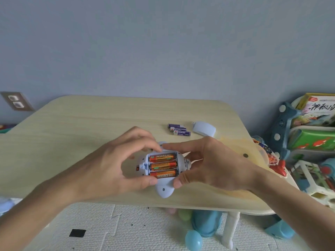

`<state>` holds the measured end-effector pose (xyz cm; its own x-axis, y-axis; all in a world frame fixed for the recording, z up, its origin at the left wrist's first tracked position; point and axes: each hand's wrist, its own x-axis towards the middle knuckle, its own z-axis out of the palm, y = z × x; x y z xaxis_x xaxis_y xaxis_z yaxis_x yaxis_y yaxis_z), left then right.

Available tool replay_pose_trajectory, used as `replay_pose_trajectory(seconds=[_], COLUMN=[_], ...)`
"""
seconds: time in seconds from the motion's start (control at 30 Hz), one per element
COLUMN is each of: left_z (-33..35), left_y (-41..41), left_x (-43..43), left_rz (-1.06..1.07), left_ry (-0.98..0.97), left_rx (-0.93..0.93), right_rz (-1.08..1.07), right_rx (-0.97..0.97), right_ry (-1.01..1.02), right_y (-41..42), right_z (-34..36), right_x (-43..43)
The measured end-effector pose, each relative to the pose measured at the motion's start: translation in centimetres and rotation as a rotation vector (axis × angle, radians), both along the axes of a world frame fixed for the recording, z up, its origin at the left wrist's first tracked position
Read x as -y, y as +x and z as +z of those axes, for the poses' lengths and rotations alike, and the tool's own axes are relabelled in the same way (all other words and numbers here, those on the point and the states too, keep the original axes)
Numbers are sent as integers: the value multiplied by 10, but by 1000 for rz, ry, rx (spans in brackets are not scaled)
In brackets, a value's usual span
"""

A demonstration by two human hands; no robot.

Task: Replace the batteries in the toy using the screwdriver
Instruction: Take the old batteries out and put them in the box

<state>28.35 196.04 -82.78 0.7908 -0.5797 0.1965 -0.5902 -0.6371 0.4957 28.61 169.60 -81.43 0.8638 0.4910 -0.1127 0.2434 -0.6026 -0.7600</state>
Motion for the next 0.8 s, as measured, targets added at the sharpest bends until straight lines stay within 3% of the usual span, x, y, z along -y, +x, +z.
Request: replay_pose_trajectory(seconds=[0.17, 0.37, 0.8], left_z=[12, 13, 10], left_y=[-2, 6, 20], left_x=[23, 32, 33], left_rz=[-83, -96, -167], left_ry=[190, 306, 126], left_rx=[-43, 39, 200], right_rz=[48, 25, -10], right_rx=[2, -1, -64], right_ry=[12, 38, 113], right_y=[-3, -2, 3], right_z=[3, 1, -2], right_x=[-2, -2, 1])
